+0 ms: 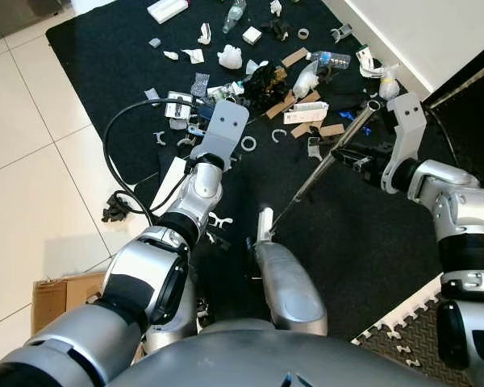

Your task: Sweep floor

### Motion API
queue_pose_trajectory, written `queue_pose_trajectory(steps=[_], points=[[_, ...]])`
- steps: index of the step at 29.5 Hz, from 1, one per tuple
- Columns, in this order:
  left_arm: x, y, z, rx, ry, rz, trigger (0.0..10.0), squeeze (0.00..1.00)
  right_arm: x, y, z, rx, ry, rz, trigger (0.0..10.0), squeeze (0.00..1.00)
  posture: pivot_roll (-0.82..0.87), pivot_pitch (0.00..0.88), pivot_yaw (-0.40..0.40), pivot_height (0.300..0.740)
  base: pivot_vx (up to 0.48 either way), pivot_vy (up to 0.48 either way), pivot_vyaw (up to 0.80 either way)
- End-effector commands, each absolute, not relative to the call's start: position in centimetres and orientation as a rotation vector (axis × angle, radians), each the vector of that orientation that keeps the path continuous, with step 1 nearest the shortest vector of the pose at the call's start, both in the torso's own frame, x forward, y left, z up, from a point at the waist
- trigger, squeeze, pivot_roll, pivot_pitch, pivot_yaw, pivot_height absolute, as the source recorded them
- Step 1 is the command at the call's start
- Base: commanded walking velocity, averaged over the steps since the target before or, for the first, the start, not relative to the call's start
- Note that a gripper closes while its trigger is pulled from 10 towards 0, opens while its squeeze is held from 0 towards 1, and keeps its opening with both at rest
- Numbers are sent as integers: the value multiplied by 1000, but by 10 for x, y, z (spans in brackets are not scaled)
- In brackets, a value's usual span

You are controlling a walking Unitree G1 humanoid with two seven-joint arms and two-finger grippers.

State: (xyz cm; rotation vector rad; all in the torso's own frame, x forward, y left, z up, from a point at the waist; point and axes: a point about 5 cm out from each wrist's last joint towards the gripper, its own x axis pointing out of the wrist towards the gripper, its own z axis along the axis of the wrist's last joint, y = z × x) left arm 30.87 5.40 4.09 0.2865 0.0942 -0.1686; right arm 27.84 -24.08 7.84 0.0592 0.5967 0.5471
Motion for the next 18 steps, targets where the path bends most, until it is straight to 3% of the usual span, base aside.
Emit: queue_pose_trajectory(steps=[1, 3, 5, 7, 18], points=[[305, 54, 35, 297, 122, -176, 10000, 0, 274, -238, 74, 64, 614, 556, 10000, 0, -145, 117, -18, 740, 0, 0, 0], [305, 54, 35, 299, 122, -176, 10000, 0, 273, -223, 45, 96, 649, 510, 10000, 0, -141, 116, -18, 740, 0, 0, 0], [305, 54, 35, 299, 122, -176, 10000, 0, 274, -220, 41, 99, 646, 501, 10000, 0, -141, 116, -18, 740, 0, 0, 0], [305, 54, 35, 298, 122, -175, 10000, 0, 282, -201, 33, 123, 573, 466, 10000, 0, -135, 115, -16, 740, 0, 0, 0], [303, 59, 32, 298, 129, -169, 10000, 0, 307, -158, 39, 141, 319, 366, 10000, 0, -110, 120, -12, 740, 0, 0, 0]])
